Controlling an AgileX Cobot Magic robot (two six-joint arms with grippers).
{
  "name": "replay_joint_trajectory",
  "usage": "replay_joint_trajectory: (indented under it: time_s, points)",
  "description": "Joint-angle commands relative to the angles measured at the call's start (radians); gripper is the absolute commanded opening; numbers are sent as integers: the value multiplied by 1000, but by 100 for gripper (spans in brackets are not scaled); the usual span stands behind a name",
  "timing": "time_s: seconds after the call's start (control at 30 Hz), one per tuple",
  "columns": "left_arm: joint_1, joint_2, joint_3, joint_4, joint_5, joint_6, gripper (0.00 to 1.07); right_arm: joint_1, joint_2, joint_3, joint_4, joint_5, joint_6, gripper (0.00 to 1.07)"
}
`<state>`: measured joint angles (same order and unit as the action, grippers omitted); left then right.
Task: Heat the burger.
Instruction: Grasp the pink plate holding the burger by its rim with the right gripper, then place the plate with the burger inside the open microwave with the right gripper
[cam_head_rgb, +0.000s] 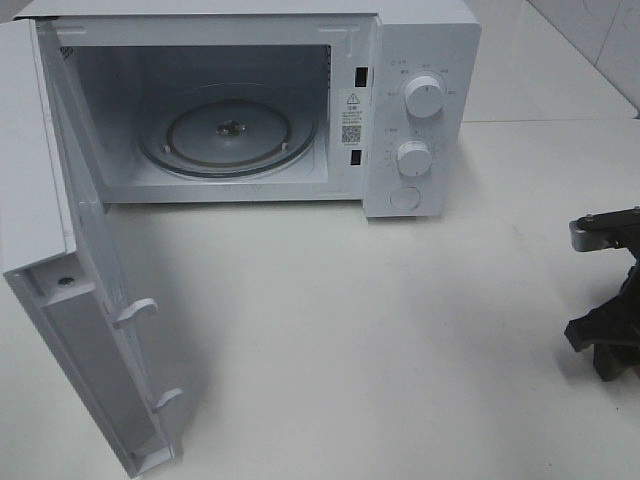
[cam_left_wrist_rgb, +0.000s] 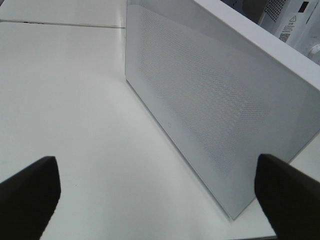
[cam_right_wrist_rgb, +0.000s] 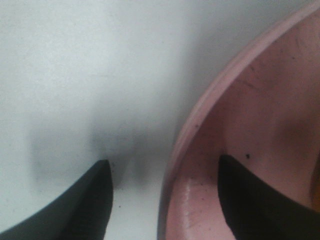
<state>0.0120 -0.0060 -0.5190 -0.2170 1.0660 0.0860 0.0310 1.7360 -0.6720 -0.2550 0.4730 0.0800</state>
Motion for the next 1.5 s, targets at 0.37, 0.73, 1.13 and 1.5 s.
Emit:
replay_joint_trajectory:
  time_s: [0.37, 0.73, 1.13, 1.5]
  points:
    - [1, -18, 1, 0, 4, -2, 98, -5, 3, 10, -34, 11, 48, 2]
    - [1, -18, 1, 0, 4, -2, 98, -2, 3, 16, -35, 8, 59, 0]
    - [1, -18, 1, 0, 4, -2, 98, 70, 0, 16, -216, 63, 265, 0]
    - [1, -18, 1, 0, 4, -2, 98, 175, 0, 16, -423, 191, 505, 0]
